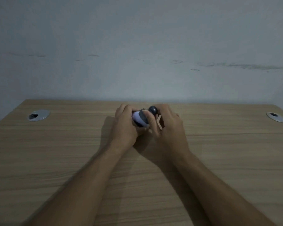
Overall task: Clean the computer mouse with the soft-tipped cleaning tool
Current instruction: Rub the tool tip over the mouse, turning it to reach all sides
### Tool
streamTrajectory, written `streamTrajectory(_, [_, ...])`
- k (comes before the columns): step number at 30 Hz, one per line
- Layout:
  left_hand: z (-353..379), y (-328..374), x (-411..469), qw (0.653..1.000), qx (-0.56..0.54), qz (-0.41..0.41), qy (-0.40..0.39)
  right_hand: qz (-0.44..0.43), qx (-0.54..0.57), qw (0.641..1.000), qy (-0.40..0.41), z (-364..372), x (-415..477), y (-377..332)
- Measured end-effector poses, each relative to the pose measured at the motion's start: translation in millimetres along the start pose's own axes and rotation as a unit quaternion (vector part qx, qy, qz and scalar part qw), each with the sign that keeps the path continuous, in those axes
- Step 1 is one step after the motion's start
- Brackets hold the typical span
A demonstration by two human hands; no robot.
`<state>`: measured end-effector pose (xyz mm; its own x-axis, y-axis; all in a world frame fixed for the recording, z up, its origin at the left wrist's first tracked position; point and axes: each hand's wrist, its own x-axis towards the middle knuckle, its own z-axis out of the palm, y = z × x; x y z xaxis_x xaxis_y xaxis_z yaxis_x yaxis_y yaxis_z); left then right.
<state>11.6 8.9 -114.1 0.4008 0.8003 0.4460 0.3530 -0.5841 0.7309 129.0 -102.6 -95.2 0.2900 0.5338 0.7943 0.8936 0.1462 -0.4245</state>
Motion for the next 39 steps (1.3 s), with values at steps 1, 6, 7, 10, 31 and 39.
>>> streamTrajectory(1, [0,-2,0,1.000,0.000,0.010,0.000,0.033,0.008,0.999,-0.001,1,1,7])
streamTrajectory(6, [-4,2,-5,0.999,-0.011,0.045,-0.006,0.144,0.003,0.990,0.015,-7,4,36])
streamTrajectory(7, [-3,2,-5,0.999,-0.017,0.044,-0.008,0.148,0.008,0.989,0.025,-8,4,34])
streamTrajectory(10, [-1,1,-4,0.999,-0.003,0.029,-0.027,0.103,0.029,0.994,0.031,-9,3,15])
streamTrajectory(31, [-16,7,-14,0.995,-0.005,0.081,-0.060,0.127,0.016,0.992,0.012,-1,7,35])
streamTrajectory(39, [-18,10,-13,0.995,0.019,0.056,-0.077,0.088,0.055,0.995,0.013,-8,4,12])
